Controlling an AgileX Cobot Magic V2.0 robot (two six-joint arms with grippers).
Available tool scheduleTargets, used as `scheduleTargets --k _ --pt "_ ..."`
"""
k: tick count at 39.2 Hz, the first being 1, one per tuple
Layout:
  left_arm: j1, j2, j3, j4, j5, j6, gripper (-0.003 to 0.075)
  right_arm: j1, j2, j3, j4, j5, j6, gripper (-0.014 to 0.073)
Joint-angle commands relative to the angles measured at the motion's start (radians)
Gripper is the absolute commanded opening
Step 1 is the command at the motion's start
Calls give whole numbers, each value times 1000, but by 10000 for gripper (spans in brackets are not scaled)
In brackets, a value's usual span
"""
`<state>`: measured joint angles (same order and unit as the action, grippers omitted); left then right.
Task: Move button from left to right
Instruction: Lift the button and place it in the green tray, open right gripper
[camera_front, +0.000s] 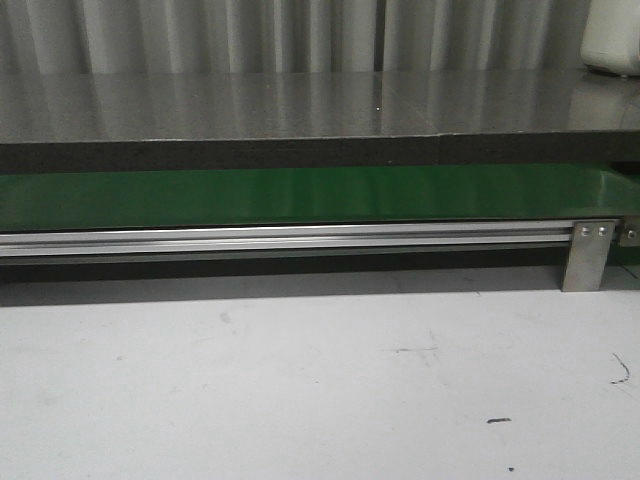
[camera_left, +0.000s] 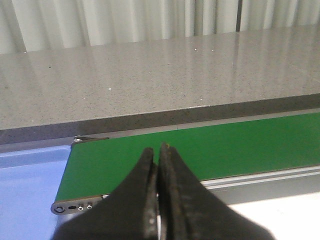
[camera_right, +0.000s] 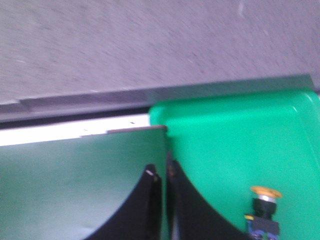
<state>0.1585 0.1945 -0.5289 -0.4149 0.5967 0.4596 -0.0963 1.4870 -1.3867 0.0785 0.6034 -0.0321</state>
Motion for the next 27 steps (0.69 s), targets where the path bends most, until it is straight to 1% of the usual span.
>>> scheduleTargets --k 1,6,12,20,27 --pt "-9 12 -26 -26 -77 -1 -21 46 -86 -28 -5 -47 -6 -64" --pt "-9 12 -26 -26 -77 -1 -21 111 -166 8 -5 -50 -6 -68" --pt "-9 12 -26 -26 -77 -1 -21 158 -303 130 -6 -79 -6 -68" --pt "-9 12 -26 -26 -77 -1 -21 174 -549 413 -6 -230 -19 -68" --pt "-9 12 -26 -26 -77 -1 -21 174 -773 648 -7 -279 -20 -68"
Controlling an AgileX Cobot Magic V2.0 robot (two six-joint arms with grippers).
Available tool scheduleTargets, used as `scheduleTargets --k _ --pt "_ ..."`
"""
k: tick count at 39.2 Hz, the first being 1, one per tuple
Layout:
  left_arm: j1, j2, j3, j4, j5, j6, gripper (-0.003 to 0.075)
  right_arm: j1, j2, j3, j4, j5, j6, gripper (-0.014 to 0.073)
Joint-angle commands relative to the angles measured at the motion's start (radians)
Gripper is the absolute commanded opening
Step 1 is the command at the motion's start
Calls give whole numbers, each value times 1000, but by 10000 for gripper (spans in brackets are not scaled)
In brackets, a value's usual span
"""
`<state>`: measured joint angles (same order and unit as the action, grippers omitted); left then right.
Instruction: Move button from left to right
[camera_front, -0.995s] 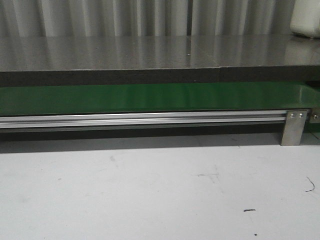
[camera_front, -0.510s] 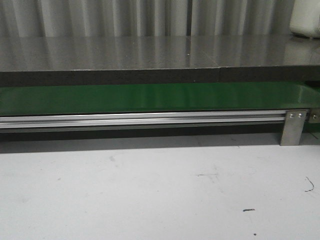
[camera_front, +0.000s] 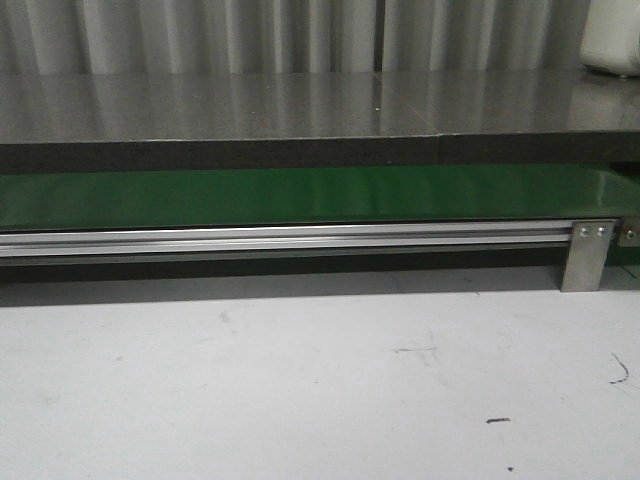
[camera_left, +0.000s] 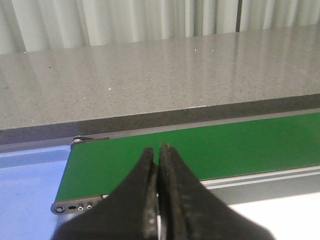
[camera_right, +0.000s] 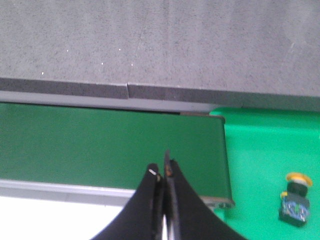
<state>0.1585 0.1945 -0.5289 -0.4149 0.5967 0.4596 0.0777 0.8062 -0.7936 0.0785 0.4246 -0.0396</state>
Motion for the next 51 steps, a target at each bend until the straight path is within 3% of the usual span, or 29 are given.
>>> scheduleTargets --k 1,7,15,51 --pt "-9 12 -26 -26 -77 -1 -21 0 -118 87 -7 -102 -12 -68" --pt "-9 12 -26 -26 -77 -1 -21 0 -300 222 -8 -100 -12 -68" --pt "-9 12 -26 -26 -77 -1 -21 0 -452 288 -8 -79 -12 -68" --pt "-9 12 -26 -26 -77 -1 -21 0 -467 288 -8 -71 -12 -68"
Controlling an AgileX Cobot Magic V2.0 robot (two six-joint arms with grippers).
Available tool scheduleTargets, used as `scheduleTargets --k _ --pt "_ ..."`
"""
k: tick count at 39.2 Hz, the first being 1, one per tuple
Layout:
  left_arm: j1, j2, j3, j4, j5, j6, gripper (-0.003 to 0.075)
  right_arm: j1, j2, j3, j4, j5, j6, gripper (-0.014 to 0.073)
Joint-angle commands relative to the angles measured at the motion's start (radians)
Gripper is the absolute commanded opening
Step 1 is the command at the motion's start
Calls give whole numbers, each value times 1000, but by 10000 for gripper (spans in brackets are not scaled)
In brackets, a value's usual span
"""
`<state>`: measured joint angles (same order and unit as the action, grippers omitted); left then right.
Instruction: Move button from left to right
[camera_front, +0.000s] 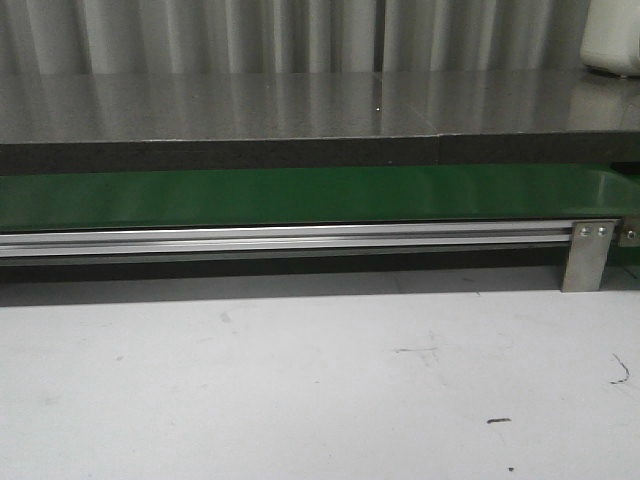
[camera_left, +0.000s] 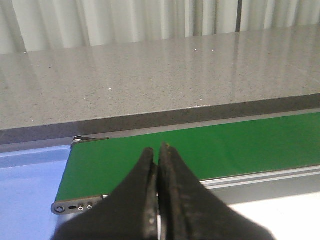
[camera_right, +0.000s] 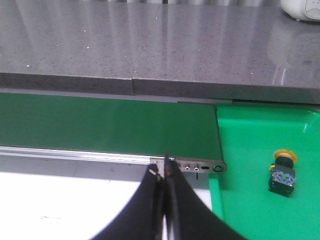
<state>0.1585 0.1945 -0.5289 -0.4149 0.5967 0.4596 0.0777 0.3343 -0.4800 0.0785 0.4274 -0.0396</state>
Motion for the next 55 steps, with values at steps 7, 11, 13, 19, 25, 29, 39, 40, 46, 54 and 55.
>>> scheduleTargets --k 7,11,13,19,25,29,39,40,46,54,55 --pt "-9 12 -14 -8 -107 -36 -21 0 5 -26 -8 -74 -12 -68" --pt "-13 -6 12 141 -109 -245 -21 0 5 -26 -8 -74 -12 -68" --pt "-26 -19 32 218 -109 -329 -21 0 5 -26 -8 -74 -12 -68" --pt "-116 -92 138 360 -205 -430 -21 0 5 -26 -8 -74 -12 -68" --pt "-150 -203 274 381 -330 -444 -21 0 5 -26 -8 -74 -12 -68" --pt "-146 -215 350 381 -380 -444 -21 0 6 -26 -8 -73 -12 -68" --pt "-146 -218 520 381 -514 -444 -21 0 6 -26 -8 -74 -12 -68" --pt "-146 -218 538 381 -530 -444 -21 0 6 -26 -8 -74 -12 -68" --pt "-146 -218 565 381 -556 -444 -21 0 6 -26 -8 -74 -12 -68" --pt "-146 -218 565 381 -556 -444 -21 0 6 -26 -8 -74 -12 -68" --pt "-146 -218 565 381 -556 -444 -21 0 6 -26 -8 -74 -12 -68"
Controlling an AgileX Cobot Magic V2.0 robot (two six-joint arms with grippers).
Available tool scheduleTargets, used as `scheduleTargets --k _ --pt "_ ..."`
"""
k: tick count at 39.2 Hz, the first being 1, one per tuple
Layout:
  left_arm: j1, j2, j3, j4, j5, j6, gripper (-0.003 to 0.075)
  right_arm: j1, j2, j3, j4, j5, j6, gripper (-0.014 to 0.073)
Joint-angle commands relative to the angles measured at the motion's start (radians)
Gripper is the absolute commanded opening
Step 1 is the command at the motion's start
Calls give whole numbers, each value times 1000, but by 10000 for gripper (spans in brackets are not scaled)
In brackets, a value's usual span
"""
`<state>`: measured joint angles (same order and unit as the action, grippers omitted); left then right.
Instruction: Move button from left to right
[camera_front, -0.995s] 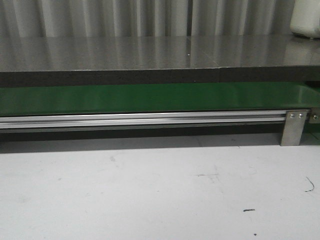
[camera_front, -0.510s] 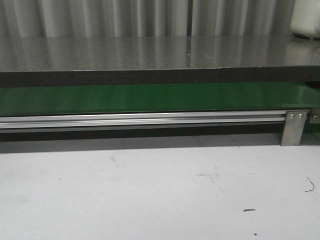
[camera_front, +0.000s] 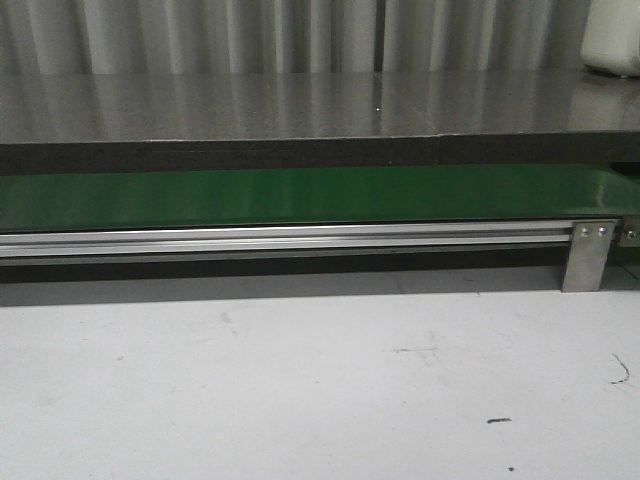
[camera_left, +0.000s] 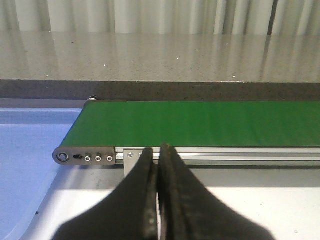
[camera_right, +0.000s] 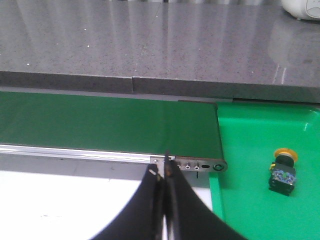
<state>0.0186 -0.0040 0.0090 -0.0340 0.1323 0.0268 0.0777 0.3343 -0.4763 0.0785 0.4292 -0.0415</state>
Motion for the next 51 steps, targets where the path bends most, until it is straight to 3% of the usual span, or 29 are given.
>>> scheduleTargets --k 1,35,51 --pt "-6 -20 27 0 -92 -12 -21 0 6 -29 -8 -76 -10 -68" --pt "-6 -20 27 0 -92 -12 -21 12 1 -21 -8 -85 -10 -68" --pt "-6 -18 27 0 -92 -12 -21 28 -138 354 -7 -373 -10 -68"
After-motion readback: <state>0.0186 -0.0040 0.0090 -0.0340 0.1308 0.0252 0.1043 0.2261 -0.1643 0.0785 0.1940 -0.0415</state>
